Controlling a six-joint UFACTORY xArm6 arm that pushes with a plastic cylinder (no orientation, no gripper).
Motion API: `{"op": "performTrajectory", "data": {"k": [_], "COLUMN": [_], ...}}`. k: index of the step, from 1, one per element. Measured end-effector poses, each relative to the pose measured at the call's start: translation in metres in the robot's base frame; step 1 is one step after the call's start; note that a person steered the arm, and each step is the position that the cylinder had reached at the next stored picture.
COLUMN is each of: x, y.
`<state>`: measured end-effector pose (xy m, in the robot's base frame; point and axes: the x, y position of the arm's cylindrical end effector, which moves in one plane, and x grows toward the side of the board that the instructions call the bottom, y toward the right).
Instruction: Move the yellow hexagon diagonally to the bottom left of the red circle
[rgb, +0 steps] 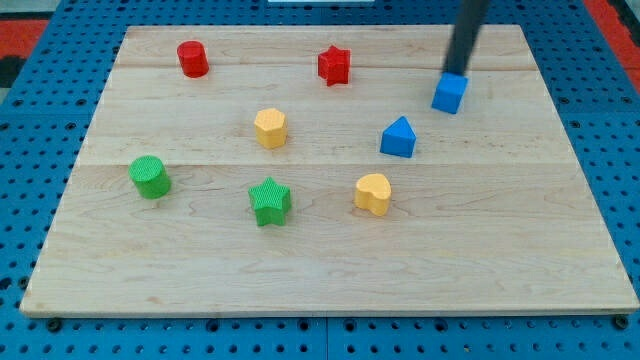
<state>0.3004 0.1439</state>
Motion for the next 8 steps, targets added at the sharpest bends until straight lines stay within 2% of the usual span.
{"op": "performTrajectory", "data": {"k": [1, 3, 5, 6, 7, 8], "x": [0.0, 0.103, 0.049, 0.031, -0.012, -0.048], "y": [-0.008, -0.153, -0.339, -0.347, -0.377, -0.345]}}
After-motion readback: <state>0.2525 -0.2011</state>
